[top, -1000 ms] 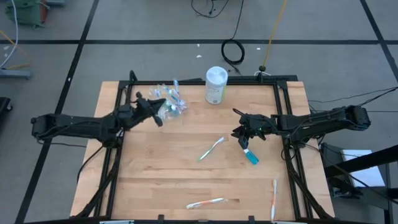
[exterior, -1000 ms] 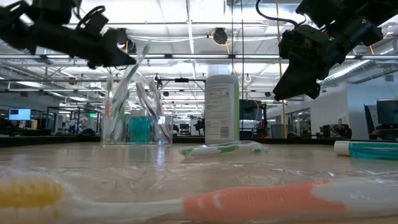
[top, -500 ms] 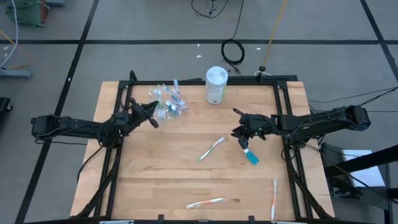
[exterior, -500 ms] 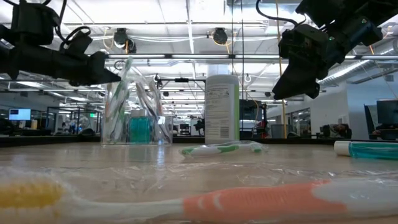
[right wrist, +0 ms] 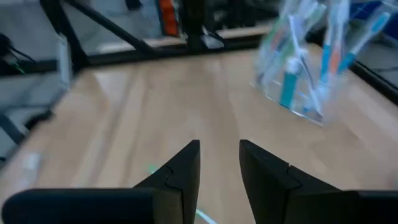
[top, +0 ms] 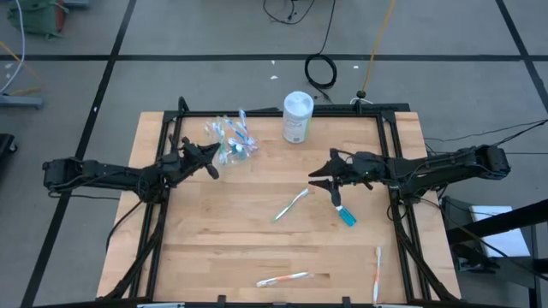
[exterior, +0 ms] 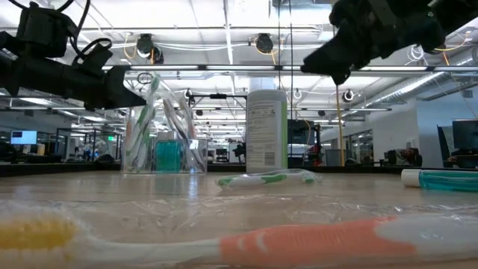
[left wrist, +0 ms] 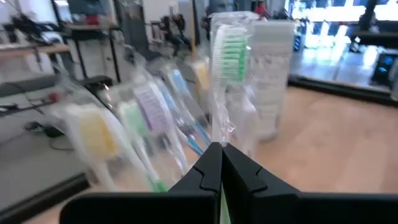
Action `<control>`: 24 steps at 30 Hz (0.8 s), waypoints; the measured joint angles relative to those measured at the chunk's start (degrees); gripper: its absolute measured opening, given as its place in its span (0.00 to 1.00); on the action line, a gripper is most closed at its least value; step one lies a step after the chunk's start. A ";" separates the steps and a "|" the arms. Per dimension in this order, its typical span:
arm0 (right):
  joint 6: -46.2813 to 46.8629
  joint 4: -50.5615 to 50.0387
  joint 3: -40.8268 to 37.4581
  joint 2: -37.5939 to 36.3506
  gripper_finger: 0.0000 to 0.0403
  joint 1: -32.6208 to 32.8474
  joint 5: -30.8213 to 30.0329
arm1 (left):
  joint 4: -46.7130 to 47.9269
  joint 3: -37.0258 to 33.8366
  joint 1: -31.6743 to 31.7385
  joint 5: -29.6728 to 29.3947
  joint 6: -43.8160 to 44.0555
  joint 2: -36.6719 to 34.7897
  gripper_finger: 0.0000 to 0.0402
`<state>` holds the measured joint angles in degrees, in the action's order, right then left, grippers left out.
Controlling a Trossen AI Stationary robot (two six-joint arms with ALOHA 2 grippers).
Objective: Pick & Place toothbrushing station
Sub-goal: Put the green toothbrush into the left of the transparent organizer
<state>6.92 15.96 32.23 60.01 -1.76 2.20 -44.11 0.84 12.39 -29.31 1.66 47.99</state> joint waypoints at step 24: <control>-9.74 9.73 -0.02 0.70 0.25 -1.27 -7.98 | 9.96 0.07 0.02 -3.11 -3.06 0.37 0.01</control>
<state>-2.82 25.69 32.21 60.71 -3.03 -5.78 -34.15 0.91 12.40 -32.42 -1.41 48.35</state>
